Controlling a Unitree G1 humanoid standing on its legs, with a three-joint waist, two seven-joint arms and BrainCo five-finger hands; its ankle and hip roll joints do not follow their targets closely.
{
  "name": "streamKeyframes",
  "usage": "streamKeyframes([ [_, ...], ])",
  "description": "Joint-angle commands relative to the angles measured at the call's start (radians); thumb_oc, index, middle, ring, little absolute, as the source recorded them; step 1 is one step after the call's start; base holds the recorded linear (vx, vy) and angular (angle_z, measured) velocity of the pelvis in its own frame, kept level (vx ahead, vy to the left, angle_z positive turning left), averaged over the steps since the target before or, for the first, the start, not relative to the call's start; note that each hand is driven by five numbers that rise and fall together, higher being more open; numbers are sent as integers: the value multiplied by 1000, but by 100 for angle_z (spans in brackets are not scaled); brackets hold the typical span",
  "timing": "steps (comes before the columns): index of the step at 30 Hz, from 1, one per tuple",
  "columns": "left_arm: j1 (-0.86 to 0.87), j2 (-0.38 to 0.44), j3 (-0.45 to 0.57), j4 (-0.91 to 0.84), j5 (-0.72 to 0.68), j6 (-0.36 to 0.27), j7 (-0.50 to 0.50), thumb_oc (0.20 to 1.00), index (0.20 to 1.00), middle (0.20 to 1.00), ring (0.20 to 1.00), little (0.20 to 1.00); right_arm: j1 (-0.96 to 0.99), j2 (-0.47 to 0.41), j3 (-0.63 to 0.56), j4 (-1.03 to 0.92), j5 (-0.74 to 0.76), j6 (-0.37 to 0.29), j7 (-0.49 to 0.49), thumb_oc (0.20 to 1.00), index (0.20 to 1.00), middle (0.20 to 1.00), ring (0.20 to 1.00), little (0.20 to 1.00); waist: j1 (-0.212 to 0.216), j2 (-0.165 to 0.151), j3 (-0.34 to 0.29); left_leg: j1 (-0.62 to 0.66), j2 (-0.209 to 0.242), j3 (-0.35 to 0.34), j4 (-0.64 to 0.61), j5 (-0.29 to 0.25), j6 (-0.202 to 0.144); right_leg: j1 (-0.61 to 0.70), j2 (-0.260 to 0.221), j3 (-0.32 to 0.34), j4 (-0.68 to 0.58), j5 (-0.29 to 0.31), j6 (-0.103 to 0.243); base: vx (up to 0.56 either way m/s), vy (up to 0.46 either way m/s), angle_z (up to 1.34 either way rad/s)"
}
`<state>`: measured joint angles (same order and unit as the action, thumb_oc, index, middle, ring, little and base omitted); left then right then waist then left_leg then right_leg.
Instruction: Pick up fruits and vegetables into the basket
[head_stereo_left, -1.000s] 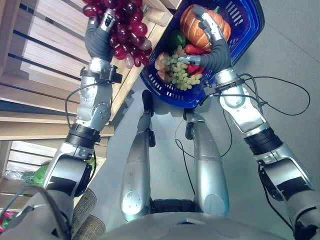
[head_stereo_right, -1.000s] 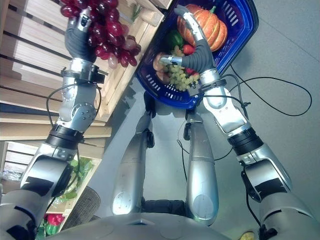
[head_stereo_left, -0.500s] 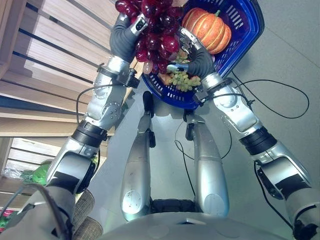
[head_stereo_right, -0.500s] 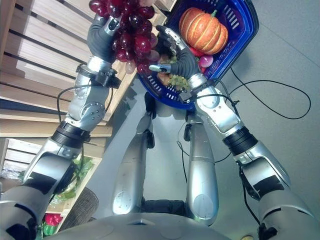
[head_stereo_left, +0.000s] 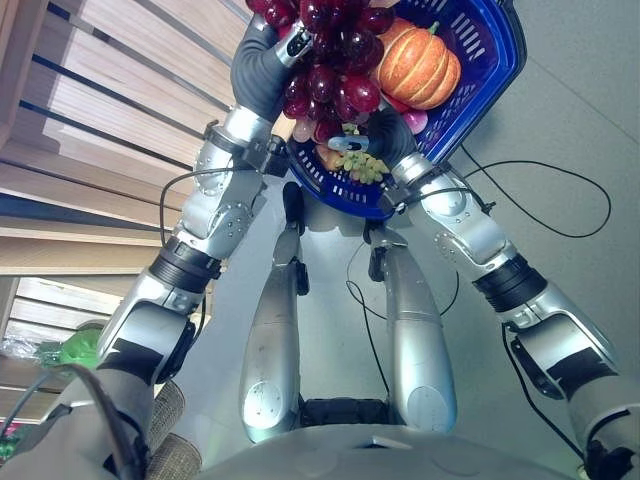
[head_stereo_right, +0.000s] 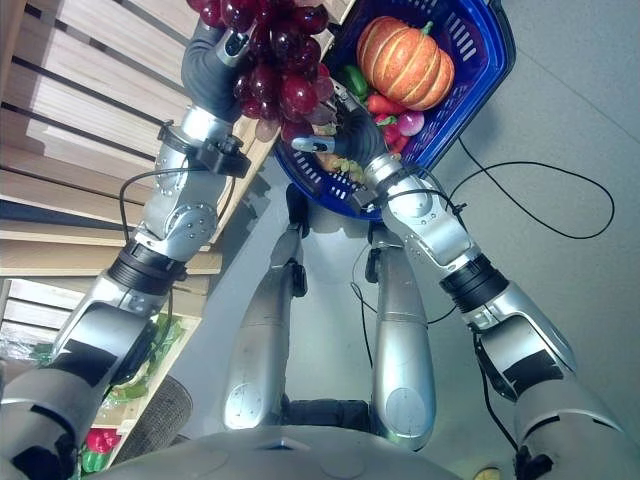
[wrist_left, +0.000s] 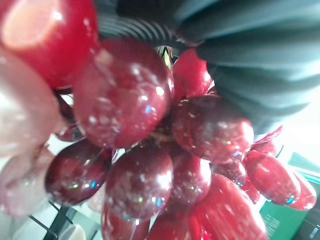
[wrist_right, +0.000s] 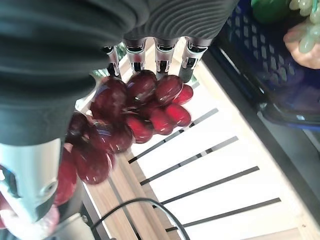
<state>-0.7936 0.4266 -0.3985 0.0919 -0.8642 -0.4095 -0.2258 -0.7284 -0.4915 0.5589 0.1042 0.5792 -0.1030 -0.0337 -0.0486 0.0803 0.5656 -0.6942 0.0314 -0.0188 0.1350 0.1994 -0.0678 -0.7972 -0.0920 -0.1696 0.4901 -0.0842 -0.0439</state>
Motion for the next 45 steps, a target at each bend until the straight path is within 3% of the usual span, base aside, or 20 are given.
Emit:
streamKeyframes([
  [1,-58,-34,-29,-109,0,-78,-51,200,200,200,200,200,-57,67,0,-92,30,-27,26,1000,1000,1000,1000,1000,18,-69,-46,2,-61,50,97,-134,30,88,22,45,-226,139,112,0,0,0],
  [16,-38,-57,-47,-127,-38,-41,-109,200,200,200,200,200,-62,87,-4,-106,25,-44,1,1000,1000,1000,1000,1000,23,-71,-46,-7,-66,45,107,-136,33,84,18,39,-224,142,113,0,0,0],
  [18,-35,-59,-49,-129,-47,-36,-113,200,200,200,200,200,-60,90,-6,-107,22,-46,1,592,592,592,592,592,22,-71,-46,-7,-67,43,109,-138,34,83,18,40,-223,141,113,0,0,0],
  [19,-35,-60,-50,-129,-48,-35,-114,200,200,200,200,200,-60,92,-6,-108,21,-46,0,592,592,592,592,592,22,-71,-46,-8,-67,43,110,-138,34,83,18,40,-223,142,114,0,0,0],
  [20,-34,-66,-51,-127,-43,-32,-114,200,200,200,200,200,-60,93,-6,-107,19,-48,-3,200,200,200,200,200,22,-72,-46,-9,-68,43,112,-138,34,82,19,41,-222,141,114,0,0,0],
  [35,-19,-75,-51,-129,-55,-39,-105,200,200,200,200,200,-55,96,-16,-101,10,-61,-24,200,200,200,200,200,20,-73,-46,-12,-71,42,121,-142,37,79,19,42,-221,145,115,0,0,0],
  [41,-17,-77,-45,-128,-33,-52,-42,200,200,200,200,200,-55,103,-19,-101,1,-57,-31,200,200,200,200,200,21,-73,-46,-11,-72,40,120,-142,37,81,18,41,-221,144,115,0,0,0],
  [42,-15,-76,-42,-124,-18,-64,-5,1000,1000,1000,1000,1000,-55,103,-20,-101,1,-57,-33,200,200,200,200,200,21,-73,-46,-11,-72,39,119,-142,37,81,19,41,-222,145,115,0,0,0],
  [45,-9,-76,-30,-121,21,-77,74,1000,1000,1000,1000,1000,-52,107,-23,-103,-6,-57,-41,200,200,200,200,200,23,-72,-46,-11,-72,37,117,-140,37,81,19,41,-224,145,115,0,0,0],
])
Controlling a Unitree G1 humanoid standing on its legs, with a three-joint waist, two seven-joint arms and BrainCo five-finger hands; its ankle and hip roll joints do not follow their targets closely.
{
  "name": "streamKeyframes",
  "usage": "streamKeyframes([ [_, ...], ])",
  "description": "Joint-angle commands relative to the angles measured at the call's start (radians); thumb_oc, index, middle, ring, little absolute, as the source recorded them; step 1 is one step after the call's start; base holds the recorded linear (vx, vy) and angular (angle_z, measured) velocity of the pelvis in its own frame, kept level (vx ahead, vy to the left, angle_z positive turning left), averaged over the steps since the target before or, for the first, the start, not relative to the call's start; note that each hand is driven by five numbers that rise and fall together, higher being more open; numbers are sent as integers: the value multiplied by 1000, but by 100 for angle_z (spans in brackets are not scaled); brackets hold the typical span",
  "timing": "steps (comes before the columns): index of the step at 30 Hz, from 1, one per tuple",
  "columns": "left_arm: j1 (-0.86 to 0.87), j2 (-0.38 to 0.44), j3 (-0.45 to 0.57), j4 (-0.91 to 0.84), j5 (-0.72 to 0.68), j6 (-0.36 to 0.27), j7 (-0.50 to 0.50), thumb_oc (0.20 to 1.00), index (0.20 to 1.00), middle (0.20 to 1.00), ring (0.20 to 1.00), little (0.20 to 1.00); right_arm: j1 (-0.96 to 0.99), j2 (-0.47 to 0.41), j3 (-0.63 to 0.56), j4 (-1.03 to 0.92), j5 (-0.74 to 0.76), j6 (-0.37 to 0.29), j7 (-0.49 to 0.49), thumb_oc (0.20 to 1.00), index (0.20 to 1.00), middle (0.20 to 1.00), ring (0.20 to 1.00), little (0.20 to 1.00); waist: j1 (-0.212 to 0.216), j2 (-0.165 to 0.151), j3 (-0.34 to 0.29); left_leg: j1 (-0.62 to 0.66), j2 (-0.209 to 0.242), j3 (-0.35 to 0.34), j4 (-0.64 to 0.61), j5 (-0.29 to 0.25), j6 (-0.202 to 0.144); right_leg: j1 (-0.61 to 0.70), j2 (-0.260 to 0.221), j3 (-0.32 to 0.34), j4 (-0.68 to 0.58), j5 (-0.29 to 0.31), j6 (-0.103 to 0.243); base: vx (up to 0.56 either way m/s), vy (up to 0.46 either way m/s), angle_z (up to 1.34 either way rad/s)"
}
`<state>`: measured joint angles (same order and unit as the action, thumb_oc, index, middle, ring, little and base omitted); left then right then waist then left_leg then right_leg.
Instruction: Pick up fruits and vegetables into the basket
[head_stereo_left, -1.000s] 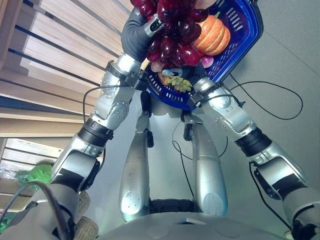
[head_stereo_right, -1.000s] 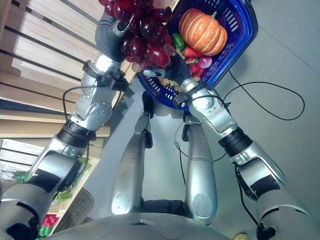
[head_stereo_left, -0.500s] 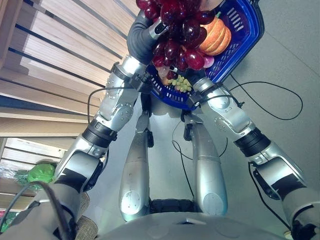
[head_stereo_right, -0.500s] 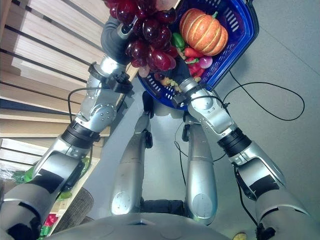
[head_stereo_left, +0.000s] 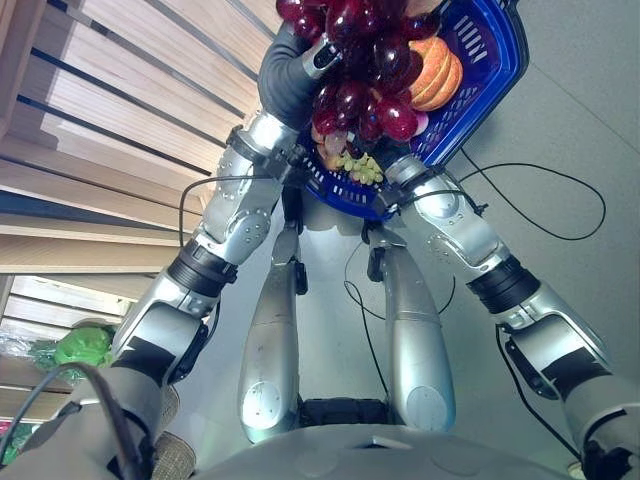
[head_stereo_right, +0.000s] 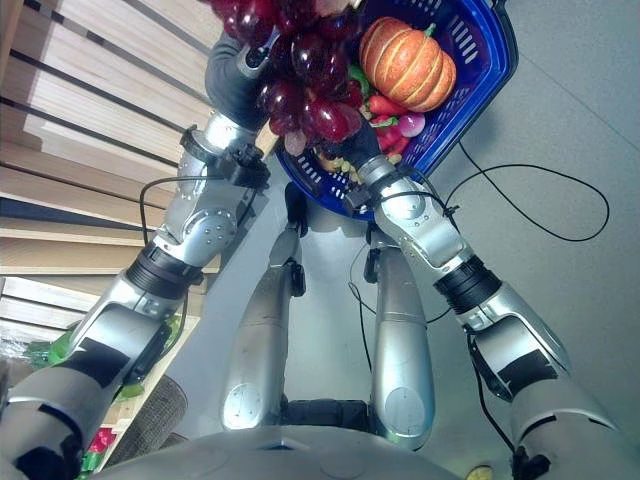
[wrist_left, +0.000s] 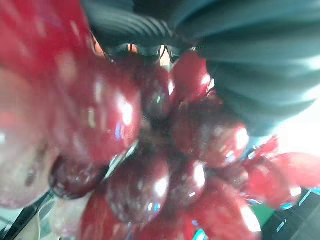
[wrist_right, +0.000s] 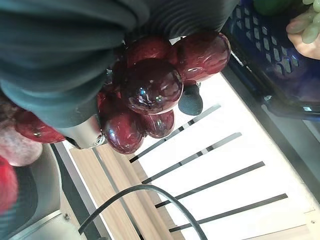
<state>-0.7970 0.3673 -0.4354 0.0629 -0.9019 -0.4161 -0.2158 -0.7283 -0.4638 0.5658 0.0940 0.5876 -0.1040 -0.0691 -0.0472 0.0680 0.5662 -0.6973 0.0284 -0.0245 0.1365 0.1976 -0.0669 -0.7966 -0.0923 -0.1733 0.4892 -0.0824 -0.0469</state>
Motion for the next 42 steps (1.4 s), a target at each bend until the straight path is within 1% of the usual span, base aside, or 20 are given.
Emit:
streamKeyframes([
  [1,-2,-15,12,-93,75,-90,105,1000,1000,1000,1000,1000,-50,79,-32,-93,-15,-56,-7,200,200,200,200,200,22,-59,-46,-10,-70,41,116,-137,36,79,19,45,-222,143,118,0,0,0],
  [3,7,-17,27,-90,108,-120,173,1000,1000,1000,1000,1000,-45,78,-37,-93,-18,-60,-9,200,200,200,200,200,24,-58,-46,-10,-71,41,115,-136,36,79,18,44,-223,143,119,0,0,0],
  [4,12,-15,35,-85,151,-140,234,1000,1000,1000,1000,1000,-42,76,-40,-92,-16,-65,-9,200,200,200,200,200,25,-57,-46,-9,-72,39,113,-136,36,79,18,43,-223,141,119,0,0,0],
  [5,14,-13,44,-80,171,-144,266,1000,1000,1000,1000,1000,-42,76,-44,-91,-13,-66,-11,200,200,200,200,200,27,-57,-46,-8,-72,38,113,-136,36,81,17,41,-223,140,120,0,0,0],
  [8,24,-9,63,-71,263,-146,370,1000,1000,1000,1000,1000,-33,79,-56,-91,-17,-72,-14,200,200,200,200,200,31,-57,-46,-10,-75,34,116,-136,35,81,15,36,-220,137,121,0,0,0],
  [10,28,-7,75,-70,325,-129,435,1000,1000,1000,1000,1000,-27,78,-65,-94,-17,-74,-12,200,200,200,200,200,32,-56,-46,-11,-76,31,116,-136,35,80,15,35,-218,137,121,0,0,0],
  [11,28,-4,78,-70,333,-119,464,1000,1000,1000,1000,1000,-26,75,-69,-96,-15,-74,-11,200,200,200,200,200,33,-55,-46,-13,-76,31,117,-135,34,80,13,34,-218,136,121,0,0,0],
  [13,32,-4,90,-67,325,-102,482,1000,1000,1000,1000,1000,-23,72,-73,-101,-16,-72,-13,200,200,200,200,200,34,-54,-46,-11,-77,31,116,-135,34,81,11,31,-219,135,122,0,0,0],
  [22,41,-10,109,-54,324,-84,496,1000,1000,1000,1000,1000,-12,80,-79,-103,-30,-77,-16,200,200,200,200,200,35,-51,-46,-18,-74,34,120,-135,30,76,8,28,-212,132,124,0,0,0],
  [26,42,-14,115,-40,342,-85,502,1000,1000,1000,1000,1000,-12,81,-82,-99,-32,-79,-12,200,200,200,200,200,35,-51,-46,-20,-73,36,121,-134,29,72,9,29,-209,131,124,0,0,0],
  [28,40,-12,115,-34,357,-79,521,1000,1000,1000,1000,1000,-11,81,-84,-96,-35,-83,-12,200,200,200,200,200,34,-50,-46,-21,-73,37,123,-134,29,72,8,29,-208,131,124,0,0,0],
  [32,32,-6,122,14,464,-69,645,1000,1000,1000,1000,1000,-8,86,-91,-75,-46,-96,-43,200,200,200,200,200,34,-50,-46,-21,-71,38,126,-134,27,72,9,31,-203,128,124,0,0,0],
  [35,25,15,142,96,513,-71,718,1000,1000,1000,1000,1000,-7,78,-110,-29,-44,-113,-87,200,200,200,200,200,33,-50,-46,-19,-69,39,128,-135,23,73,9,31,-199,125,125,0,0,0],
  [37,22,32,152,145,571,-55,765,1000,1000,1000,1000,1000,-4,69,-124,9,-45,-112,-124,200,200,200,200,200,32,-50,-46,-17,-68,39,129,-136,21,74,9,32,-197,123,126,0,0,0],
  [38,22,44,163,207,551,-57,783,1000,1000,1000,1000,1000,-4,51,-137,56,-35,-100,-148,200,200,200,200,200,31,-49,-46,-18,-67,39,133,-136,18,72,9,33,-195,124,126,0,0,0],
  [39,22,48,166,233,551,-57,793,1000,1000,1000,1000,1000,-6,43,-140,78,-37,-97,-161,200,200,200,200,200,31,-48,-46,-17,-66,39,133,-137,17,72,9,34,-194,123,127,0,0,0],
  [42,12,71,172,368,517,-75,807,1000,1000,1000,1000,1000,-28,3,-141,212,-29,-78,-190,200,200,200,200,200,32,-45,-46,-13,-63,43,135,-139,12,74,8,32,-189,118,128,-3,22,0],
])
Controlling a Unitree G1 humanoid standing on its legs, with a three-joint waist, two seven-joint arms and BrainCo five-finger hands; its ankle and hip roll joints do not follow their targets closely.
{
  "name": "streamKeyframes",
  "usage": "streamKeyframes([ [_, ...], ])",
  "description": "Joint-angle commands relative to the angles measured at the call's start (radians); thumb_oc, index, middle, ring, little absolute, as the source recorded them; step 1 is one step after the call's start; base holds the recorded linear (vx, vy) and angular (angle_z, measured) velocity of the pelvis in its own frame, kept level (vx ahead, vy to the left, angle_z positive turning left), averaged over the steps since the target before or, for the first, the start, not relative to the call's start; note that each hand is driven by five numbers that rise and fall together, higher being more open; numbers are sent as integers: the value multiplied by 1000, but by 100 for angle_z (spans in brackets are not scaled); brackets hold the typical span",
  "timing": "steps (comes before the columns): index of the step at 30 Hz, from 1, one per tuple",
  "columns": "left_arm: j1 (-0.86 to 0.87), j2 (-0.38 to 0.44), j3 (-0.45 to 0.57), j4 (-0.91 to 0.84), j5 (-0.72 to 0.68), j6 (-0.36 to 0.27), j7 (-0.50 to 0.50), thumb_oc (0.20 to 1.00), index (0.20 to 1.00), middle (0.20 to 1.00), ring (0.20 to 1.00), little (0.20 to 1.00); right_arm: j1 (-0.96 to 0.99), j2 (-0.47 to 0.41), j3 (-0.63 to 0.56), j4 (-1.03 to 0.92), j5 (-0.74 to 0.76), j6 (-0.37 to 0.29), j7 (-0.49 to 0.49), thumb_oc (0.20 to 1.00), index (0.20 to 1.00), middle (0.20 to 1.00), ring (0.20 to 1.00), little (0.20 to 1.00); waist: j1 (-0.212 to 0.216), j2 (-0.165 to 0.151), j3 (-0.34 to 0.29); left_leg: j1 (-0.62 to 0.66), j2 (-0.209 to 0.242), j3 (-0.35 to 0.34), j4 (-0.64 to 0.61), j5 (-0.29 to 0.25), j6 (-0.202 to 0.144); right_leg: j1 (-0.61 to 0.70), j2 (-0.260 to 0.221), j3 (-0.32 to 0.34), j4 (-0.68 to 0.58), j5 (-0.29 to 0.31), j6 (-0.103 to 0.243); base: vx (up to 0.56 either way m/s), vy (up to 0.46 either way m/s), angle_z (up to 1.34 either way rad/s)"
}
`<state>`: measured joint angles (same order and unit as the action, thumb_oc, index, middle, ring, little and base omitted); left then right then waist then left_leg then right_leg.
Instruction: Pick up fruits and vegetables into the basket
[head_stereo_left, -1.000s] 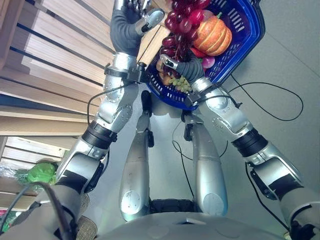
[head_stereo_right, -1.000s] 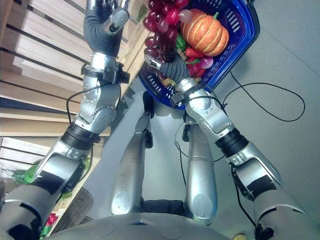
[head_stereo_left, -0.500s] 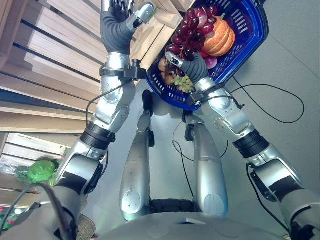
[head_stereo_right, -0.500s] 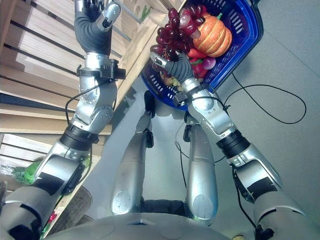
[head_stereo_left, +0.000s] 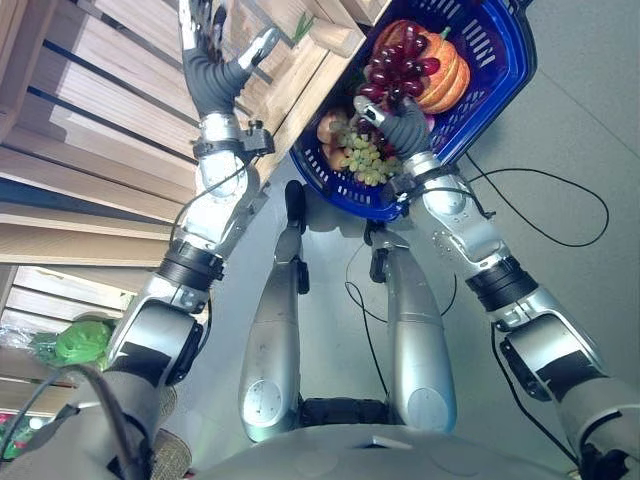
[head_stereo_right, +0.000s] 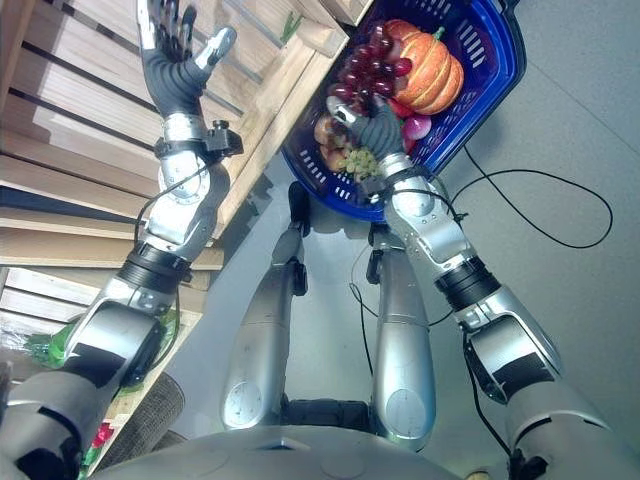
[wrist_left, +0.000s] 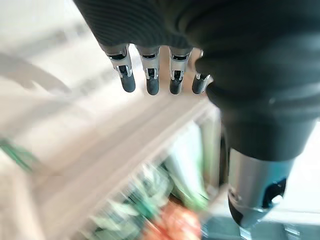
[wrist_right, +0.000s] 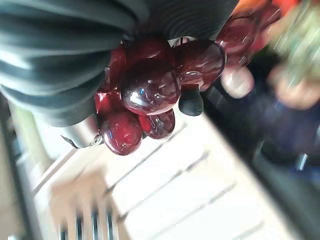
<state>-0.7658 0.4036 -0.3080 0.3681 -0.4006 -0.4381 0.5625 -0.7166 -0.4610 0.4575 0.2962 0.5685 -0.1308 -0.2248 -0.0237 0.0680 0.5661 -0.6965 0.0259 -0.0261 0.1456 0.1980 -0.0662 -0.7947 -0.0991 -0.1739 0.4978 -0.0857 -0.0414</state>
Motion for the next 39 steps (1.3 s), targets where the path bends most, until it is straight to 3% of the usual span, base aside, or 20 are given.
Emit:
streamKeyframes([
  [1,-23,37,44,90,8,-51,29,1000,1000,1000,1000,1000,-50,-7,-30,36,-14,-44,-44,200,200,200,200,200,9,-44,-46,-14,-60,45,126,-140,11,71,14,32,-196,121,123,-3,33,0],
  [8,-93,64,12,264,-73,-22,11,1000,1000,1000,1000,1000,-176,-52,20,303,-33,43,-77,200,200,200,200,200,20,-31,-46,-29,-58,46,137,-140,5,51,12,27,-177,115,121,-1,5,0],
  [9,-123,72,-1,316,-119,-3,-10,1000,1000,1000,1000,1000,-234,-56,44,411,-46,104,-65,200,200,200,200,200,26,-27,-46,-31,-59,43,138,-139,4,47,12,24,-174,113,120,0,0,0],
  [10,-136,71,-6,344,-138,-2,-18,1000,1000,1000,1000,1000,-262,-52,49,482,-50,117,-46,200,200,200,200,200,29,-24,-46,-32,-59,42,138,-139,4,44,12,24,-172,113,120,0,0,0],
  [12,-154,68,-12,382,-161,-8,-39,1000,1000,1000,1000,1000,-304,-46,56,575,-88,121,-29,256,256,256,256,256,35,-20,-46,-37,-60,39,141,-139,5,39,12,22,-169,113,120,0,0,0],
  [13,-170,62,-21,419,-175,-7,-55,1000,1000,1000,1000,1000,-348,-38,71,661,-118,148,-12,542,542,542,542,542,42,-15,-46,-43,-60,37,144,-138,6,32,12,19,-166,112,119,0,0,0],
  [14,-178,59,-25,438,-182,-8,-68,1000,1000,1000,1000,1000,-370,-34,77,712,-148,160,0,586,586,586,586,586,46,-13,-46,-47,-60,35,146,-138,6,29,12,18,-164,111,118,0,0,0],
  [16,-185,55,-28,455,-189,-5,-85,1000,1000,1000,1000,1000,-396,-31,89,757,-172,210,7,937,937,937,937,937,52,-10,-46,-50,-62,34,147,-137,7,25,13,15,-161,111,118,3,-11,2],
  [17,-186,53,-29,462,-193,-6,-94,1000,1000,1000,1000,1000,-408,-33,90,792,-197,212,20,1000,1000,1000,1000,1000,55,-8,-46,-53,-62,32,150,-137,7,23,12,14,-159,111,117,11,-22,6],
  [27,-188,20,-41,476,-188,-18,-131,1000,1000,1000,1000,1000,-484,-28,115,922,-338,361,54,1000,1000,1000,1000,1000,72,2,-46,-70,-71,18,164,-141,11,6,17,10,-145,109,116,7,-11,7],
  [39,-171,11,-38,480,-149,10,-127,1000,1000,1000,1000,1000,-475,-17,100,928,-354,363,20,1000,1000,1000,1000,1000,67,2,-46,-42,-77,9,159,-151,18,25,30,30,-143,101,113,0,0,0],
])
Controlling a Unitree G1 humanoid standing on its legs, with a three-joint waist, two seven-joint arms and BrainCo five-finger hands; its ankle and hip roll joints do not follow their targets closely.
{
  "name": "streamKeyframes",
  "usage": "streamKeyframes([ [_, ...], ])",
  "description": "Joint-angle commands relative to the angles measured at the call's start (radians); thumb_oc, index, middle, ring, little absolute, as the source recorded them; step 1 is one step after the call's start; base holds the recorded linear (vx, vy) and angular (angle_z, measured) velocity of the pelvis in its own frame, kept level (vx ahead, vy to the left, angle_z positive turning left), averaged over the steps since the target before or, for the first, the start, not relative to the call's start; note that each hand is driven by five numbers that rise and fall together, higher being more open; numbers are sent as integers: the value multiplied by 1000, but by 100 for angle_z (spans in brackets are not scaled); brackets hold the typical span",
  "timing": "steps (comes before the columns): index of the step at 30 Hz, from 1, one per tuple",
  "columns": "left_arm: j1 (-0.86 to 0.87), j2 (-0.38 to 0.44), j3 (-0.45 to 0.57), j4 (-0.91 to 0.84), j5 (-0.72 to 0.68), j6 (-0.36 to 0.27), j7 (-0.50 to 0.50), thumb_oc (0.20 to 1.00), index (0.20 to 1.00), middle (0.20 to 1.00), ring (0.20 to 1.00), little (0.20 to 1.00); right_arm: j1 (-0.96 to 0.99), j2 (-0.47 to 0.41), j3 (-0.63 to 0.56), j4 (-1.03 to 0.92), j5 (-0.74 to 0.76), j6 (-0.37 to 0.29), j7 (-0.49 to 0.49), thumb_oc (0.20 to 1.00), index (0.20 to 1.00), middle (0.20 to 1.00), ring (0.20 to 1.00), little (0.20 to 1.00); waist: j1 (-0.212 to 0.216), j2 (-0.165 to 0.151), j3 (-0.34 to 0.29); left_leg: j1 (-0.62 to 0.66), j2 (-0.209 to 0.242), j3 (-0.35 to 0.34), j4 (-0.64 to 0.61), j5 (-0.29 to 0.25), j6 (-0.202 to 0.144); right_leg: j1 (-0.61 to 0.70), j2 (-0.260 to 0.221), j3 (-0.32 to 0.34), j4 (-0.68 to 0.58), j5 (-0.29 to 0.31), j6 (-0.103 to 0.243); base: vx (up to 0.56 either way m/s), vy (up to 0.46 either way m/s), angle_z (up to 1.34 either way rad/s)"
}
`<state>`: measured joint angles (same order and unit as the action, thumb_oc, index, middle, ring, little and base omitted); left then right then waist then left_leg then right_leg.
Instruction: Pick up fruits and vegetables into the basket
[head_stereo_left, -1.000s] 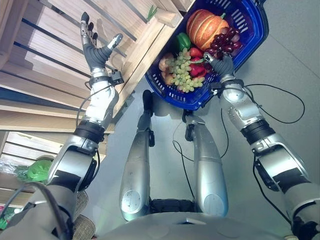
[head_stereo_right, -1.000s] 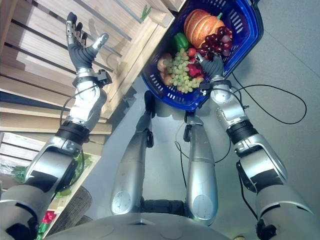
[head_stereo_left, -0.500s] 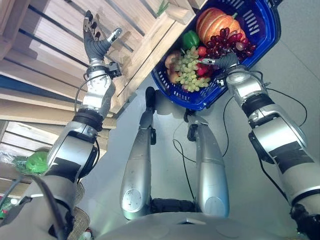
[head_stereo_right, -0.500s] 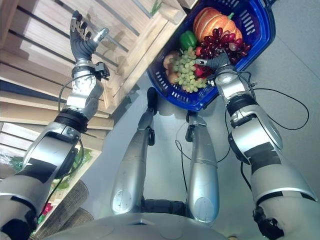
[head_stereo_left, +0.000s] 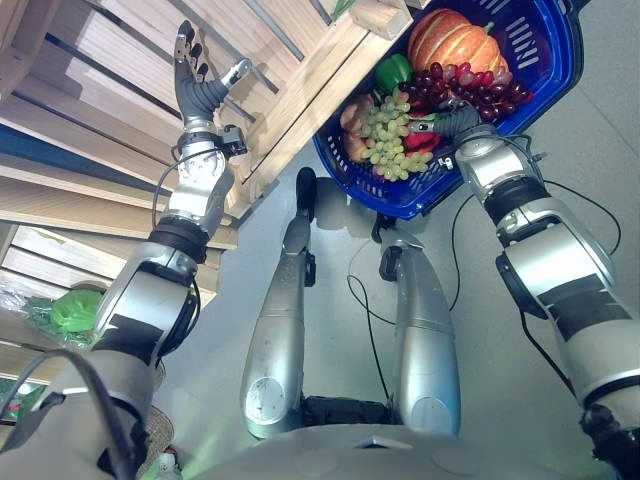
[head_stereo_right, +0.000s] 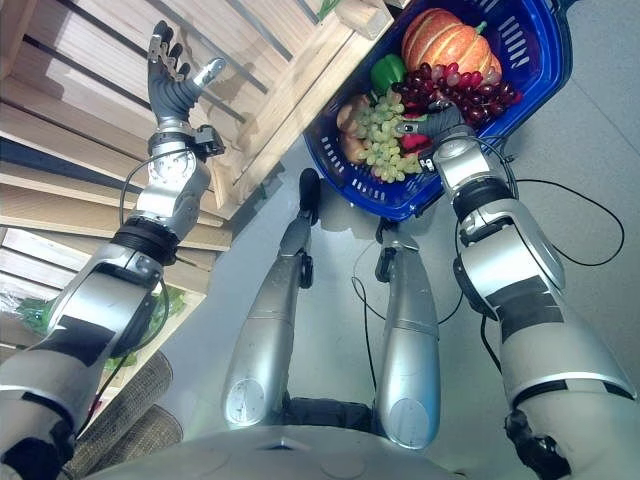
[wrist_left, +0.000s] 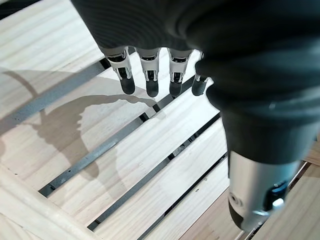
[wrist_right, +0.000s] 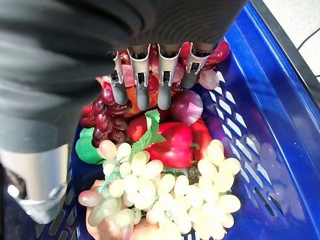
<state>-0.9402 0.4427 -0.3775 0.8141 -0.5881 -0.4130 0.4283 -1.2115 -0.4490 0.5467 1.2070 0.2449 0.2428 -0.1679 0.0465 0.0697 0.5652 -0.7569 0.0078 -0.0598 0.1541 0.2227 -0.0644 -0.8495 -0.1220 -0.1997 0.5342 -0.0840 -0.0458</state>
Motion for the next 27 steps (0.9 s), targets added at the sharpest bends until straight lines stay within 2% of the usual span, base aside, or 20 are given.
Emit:
streamKeyframes([
  [1,7,-28,31,35,45,-11,7,1000,1000,1000,1000,1000,24,-28,9,17,-30,-14,-41,1000,1000,1000,1000,1000,-3,1,-45,24,-60,43,148,-176,16,85,54,57,-181,98,117,0,0,0],
  [6,100,-28,29,47,92,27,-35,1000,1000,1000,1000,1000,102,-28,-16,-1,-27,-51,-67,1000,1000,1000,1000,1000,-2,1,-45,138,-60,39,96,-172,15,189,49,64,-226,105,125,12,26,-1],
  [12,294,-24,22,77,155,76,-131,1000,1000,1000,1000,1000,290,-31,-76,-46,-44,-125,-91,1000,1000,1000,1000,1000,6,-19,-45,379,-52,45,-10,-160,11,440,16,58,-349,135,143,44,-1,-3],
  [14,341,-24,18,87,181,93,-156,1000,1000,1000,1000,1000,339,-33,-90,-60,-53,-143,-98,1000,1000,1000,1000,1000,9,-24,-71,418,-50,48,-37,-159,11,485,11,57,-377,139,147,71,-38,0],
  [16,434,-39,6,108,218,104,-185,1000,1000,1000,1000,1000,448,-23,-115,-79,-54,-175,-110,1000,1000,1000,1000,1000,14,-34,-135,480,-47,45,-73,-161,12,562,4,54,-424,146,150,163,-62,1],
  [18,496,-48,7,115,246,118,-201,1000,1000,1000,1000,1000,525,-12,-129,-98,-50,-192,-117,1000,1000,1000,1000,1000,16,-40,-174,523,-45,44,-95,-164,13,616,4,53,-453,147,150,197,-93,8],
  [19,556,-57,18,140,289,131,-236,1000,1000,1000,1000,1000,610,-2,-160,-102,-59,-207,-115,1000,1000,1000,1000,1000,17,-51,-222,573,-43,37,-115,-170,15,680,7,57,-485,148,152,196,-101,8],
  [20,563,-58,18,142,295,131,-240,1000,1000,1000,1000,1000,619,-1,-163,-102,-58,-209,-113,1000,1000,1000,1000,1000,17,-52,-226,580,-43,36,-118,-170,15,687,7,57,-490,149,152,205,-95,7],
  [21,598,-65,27,156,323,137,-264,1000,1000,1000,1000,1000,674,5,-183,-97,-63,-233,-106,1000,1000,1000,1000,1000,19,-56,-256,605,-43,34,-128,-173,17,716,8,60,-503,150,154,158,-45,15],
  [23,663,-68,38,193,373,125,-303,1000,1000,1000,1000,1000,763,17,-216,-85,-68,-261,-101,1000,1000,1000,1000,1000,21,-61,-301,652,-39,34,-146,-180,22,759,10,62,-518,150,157,249,-47,27],
  [24,711,-74,51,226,416,119,-334,1000,1000,1000,1000,1000,836,32,-242,-69,-69,-283,-98,1000,1000,1000,1000,1000,21,-65,-347,692,-36,35,-159,-187,26,795,12,66,-528,148,159,276,-29,26],
  [27,781,-78,74,277,471,104,-377,1000,1000,1000,1000,1000,942,63,-278,-46,-89,-299,-91,1000,1000,1000,1000,1000,15,-67,-411,751,-27,43,-180,-198,30,843,17,77,-540,141,162,205,-7,10],
])
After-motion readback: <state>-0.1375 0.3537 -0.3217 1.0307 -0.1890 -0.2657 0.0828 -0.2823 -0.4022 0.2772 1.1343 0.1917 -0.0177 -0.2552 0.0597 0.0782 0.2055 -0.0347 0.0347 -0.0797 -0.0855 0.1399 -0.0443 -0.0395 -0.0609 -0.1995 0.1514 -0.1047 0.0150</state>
